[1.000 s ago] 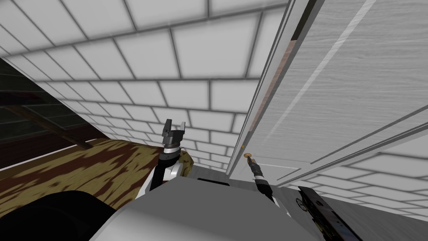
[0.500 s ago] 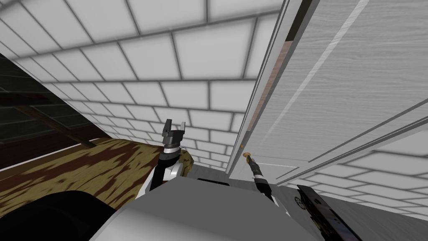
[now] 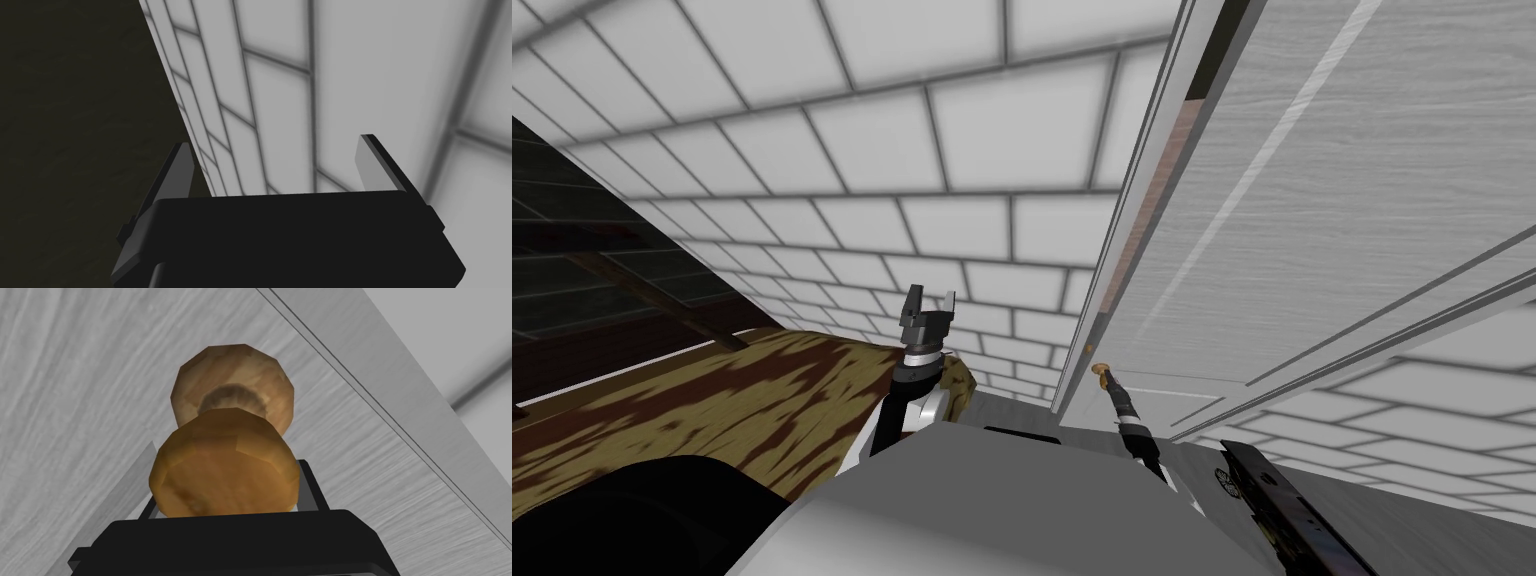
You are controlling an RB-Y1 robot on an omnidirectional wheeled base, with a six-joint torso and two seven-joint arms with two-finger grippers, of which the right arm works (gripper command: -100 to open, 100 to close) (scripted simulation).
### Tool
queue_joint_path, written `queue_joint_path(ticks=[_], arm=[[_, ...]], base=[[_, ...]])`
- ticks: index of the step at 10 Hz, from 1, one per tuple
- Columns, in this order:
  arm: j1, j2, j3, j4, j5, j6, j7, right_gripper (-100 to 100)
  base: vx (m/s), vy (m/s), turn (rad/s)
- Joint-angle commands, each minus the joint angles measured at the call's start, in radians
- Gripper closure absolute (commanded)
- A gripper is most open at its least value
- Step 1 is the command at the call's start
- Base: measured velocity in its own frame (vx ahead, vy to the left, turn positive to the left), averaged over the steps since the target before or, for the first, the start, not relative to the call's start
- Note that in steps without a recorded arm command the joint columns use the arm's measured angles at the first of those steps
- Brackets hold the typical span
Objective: Pull the door open
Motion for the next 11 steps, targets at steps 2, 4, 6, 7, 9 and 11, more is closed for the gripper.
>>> queue_joint_path(ticks=[2, 4, 6, 7, 9, 11], arm=[[-0.005, 0.024, 0.038, 0.015, -0.010, 0.002, -0.061, 100], [-0.011, 0.023, 0.051, 0.020, -0.026, 0.004, -0.101, 100], [-0.011, 0.023, 0.051, 0.020, -0.026, 0.004, -0.102, 100], [-0.011, 0.023, 0.051, 0.020, -0.026, 0.004, -0.102, 100], [-0.011, 0.023, 0.051, 0.020, -0.026, 0.004, -0.102, 100], [-0.011, 0.023, 0.051, 0.020, -0.026, 0.004, -0.102, 100]], base=[[-0.033, -0.016, 0.013], [-0.021, -0.011, 0.020], [-0.017, -0.011, 0.004], [0.002, 0.003, -0.014], [-0.002, 0.004, 0.002], [0.001, 0.004, -0.005]])
